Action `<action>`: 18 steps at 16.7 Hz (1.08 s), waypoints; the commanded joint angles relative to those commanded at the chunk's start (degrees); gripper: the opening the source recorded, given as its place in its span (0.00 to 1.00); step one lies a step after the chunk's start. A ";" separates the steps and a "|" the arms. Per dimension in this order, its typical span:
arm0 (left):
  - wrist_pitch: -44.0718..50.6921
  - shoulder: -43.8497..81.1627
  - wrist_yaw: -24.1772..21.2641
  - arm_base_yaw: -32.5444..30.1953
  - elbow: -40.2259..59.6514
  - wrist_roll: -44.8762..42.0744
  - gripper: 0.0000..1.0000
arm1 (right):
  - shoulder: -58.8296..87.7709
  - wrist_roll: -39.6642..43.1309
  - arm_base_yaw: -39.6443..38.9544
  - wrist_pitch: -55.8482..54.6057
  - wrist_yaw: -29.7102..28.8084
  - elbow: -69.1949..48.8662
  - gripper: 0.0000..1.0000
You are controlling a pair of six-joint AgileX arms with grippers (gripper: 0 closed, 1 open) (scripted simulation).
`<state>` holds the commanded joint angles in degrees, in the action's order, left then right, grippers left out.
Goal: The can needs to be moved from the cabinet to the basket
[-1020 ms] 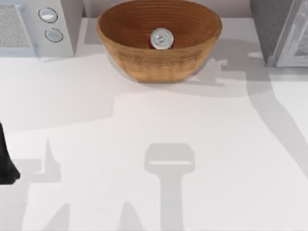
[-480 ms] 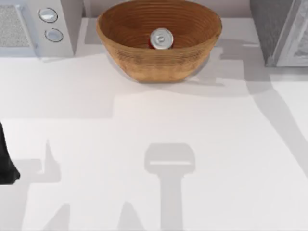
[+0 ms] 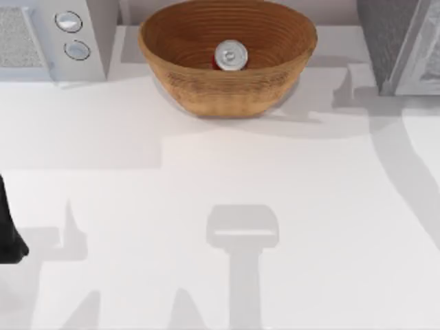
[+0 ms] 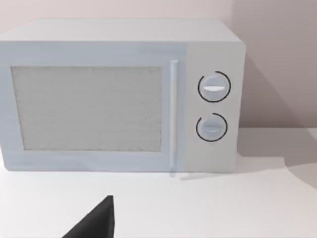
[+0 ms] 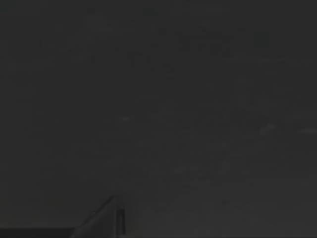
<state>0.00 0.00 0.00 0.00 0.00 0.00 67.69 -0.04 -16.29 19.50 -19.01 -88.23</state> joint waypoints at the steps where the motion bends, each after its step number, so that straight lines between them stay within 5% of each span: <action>1: 0.00 0.00 0.00 0.00 0.00 0.00 1.00 | -3.56 0.04 0.83 -0.95 0.92 4.73 1.00; 12: 0.00 0.00 0.00 0.00 0.00 0.00 1.00 | -51.52 -0.14 12.12 -15.10 14.01 70.60 1.00; 18: 0.00 0.00 0.00 0.00 0.00 0.00 1.00 | -66.94 0.01 16.09 -19.31 18.75 87.44 1.00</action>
<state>0.00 0.00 0.00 0.00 0.00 0.00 0.75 -0.02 -0.20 0.19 -0.25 -0.79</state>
